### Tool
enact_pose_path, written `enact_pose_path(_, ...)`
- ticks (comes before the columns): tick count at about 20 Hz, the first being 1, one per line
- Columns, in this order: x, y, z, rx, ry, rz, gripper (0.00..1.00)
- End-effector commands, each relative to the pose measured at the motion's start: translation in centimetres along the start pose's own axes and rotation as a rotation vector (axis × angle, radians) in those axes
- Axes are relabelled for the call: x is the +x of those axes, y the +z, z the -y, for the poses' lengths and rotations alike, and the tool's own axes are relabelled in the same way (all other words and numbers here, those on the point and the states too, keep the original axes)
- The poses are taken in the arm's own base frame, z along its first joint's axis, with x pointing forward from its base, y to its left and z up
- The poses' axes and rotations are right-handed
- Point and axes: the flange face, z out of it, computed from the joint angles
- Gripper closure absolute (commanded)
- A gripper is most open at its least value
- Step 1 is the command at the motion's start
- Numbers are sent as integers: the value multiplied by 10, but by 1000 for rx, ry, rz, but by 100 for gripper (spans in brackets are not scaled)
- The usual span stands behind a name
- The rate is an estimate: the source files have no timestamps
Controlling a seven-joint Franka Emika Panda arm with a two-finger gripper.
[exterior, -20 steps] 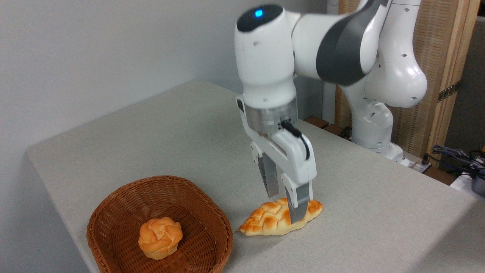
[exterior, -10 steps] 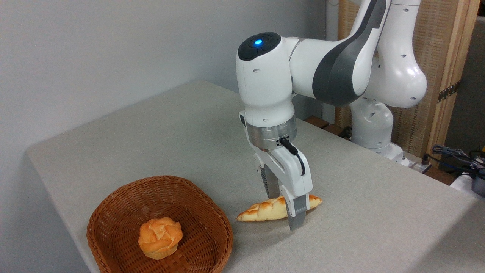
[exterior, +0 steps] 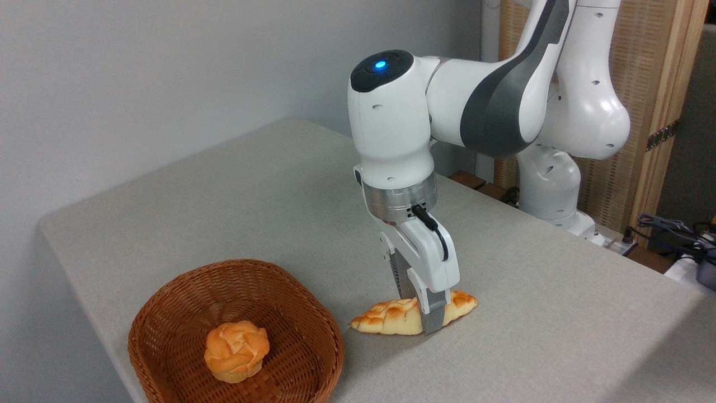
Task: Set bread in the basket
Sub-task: 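Lift the croissant and carry it over the wicker basket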
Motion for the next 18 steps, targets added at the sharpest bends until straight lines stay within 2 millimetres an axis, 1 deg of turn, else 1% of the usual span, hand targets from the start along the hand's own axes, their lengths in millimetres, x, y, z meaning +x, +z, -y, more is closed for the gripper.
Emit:
enact_pose_path(1, 5, -28, 5, -40, 24, 29, 91)
enact_pose_path(2, 16, -42, 5, -39, 42, 35, 93)
enact_pose_path(5, 29, -73, 11, -49, 48, 28, 92)
enact_pose_path(7, 38, -97, 22, -56, 36, -2, 92)
enact_pose_path(9, 52, -124, 44, -78, 20, -27, 90)
enact_pose_path(11, 70, -142, 68, -81, 2, -68, 87)
enact_pose_path(13, 87, -140, 83, -97, -68, -119, 84)
enact_pose_path(14, 101, -140, 89, -99, -99, -138, 81)
enact_pose_path(15, 112, -137, 94, -100, -133, -150, 77)
enact_pose_path(16, 122, -130, 96, -101, -159, -150, 71)
enact_pose_path(17, 134, -122, 98, -94, -181, -154, 61)
enact_pose_path(18, 146, -113, 101, -92, -215, -163, 42)
